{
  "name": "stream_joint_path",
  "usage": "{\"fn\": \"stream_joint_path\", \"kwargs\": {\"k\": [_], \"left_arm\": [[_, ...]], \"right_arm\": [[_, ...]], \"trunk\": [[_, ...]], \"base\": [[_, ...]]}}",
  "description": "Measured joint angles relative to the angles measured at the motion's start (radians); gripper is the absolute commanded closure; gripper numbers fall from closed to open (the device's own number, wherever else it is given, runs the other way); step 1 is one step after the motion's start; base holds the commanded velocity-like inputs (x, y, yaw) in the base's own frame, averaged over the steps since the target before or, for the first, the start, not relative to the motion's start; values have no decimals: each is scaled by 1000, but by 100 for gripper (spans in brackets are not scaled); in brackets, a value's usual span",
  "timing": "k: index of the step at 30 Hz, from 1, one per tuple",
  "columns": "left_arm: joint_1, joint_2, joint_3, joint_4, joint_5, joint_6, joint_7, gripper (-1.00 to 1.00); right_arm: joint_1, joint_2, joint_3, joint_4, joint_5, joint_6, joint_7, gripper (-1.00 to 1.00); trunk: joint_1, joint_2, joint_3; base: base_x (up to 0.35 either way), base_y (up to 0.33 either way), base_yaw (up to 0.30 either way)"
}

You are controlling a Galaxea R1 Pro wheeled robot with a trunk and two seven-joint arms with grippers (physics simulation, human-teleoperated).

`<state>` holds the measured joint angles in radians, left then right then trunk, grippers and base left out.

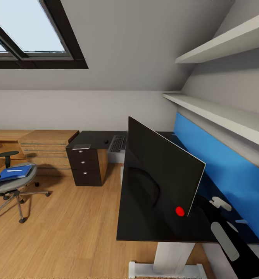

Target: In the bedroom, organize the workspace by keeping the computer under the desk, ensuring the monitor is on the desk, placing the keyboard on the desk next to the monitor, placing the mouse on the desk next to the keyboard, moving the folder from the swivel chair onto the desk next to the mouse, stacking the notebook on top of the folder with the pen on top of the notebook, and positioning the swivel chair next to the desk.

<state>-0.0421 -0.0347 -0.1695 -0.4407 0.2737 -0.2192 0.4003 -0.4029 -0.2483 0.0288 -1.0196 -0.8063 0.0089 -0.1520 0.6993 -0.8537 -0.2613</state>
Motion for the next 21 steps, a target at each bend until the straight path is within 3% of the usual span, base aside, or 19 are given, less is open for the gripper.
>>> {"fn": "stream_joint_path", "kwargs": {"k": [3,7,15,21], "left_arm": [[0,0,0,0,0,0,0,-100],[0,0,0,0,0,0,0,-100],[0,0,0,0,0,0,0,-100],[0,0,0,0,0,0,0,-100]], "right_arm": [[0,17,6,0,21,0,0,-100],[0,36,7,1,89,1,-4,-100],[0,110,8,1,189,1,-7,-100],[0,120,5,1,217,0,0,-100]], "trunk": [[0,0,0],[0,0,0],[0,0,0],[0,0,0]], "base": [[-232,231,0],[-236,234,0],[-150,140,0],[-10,9,0]]}}
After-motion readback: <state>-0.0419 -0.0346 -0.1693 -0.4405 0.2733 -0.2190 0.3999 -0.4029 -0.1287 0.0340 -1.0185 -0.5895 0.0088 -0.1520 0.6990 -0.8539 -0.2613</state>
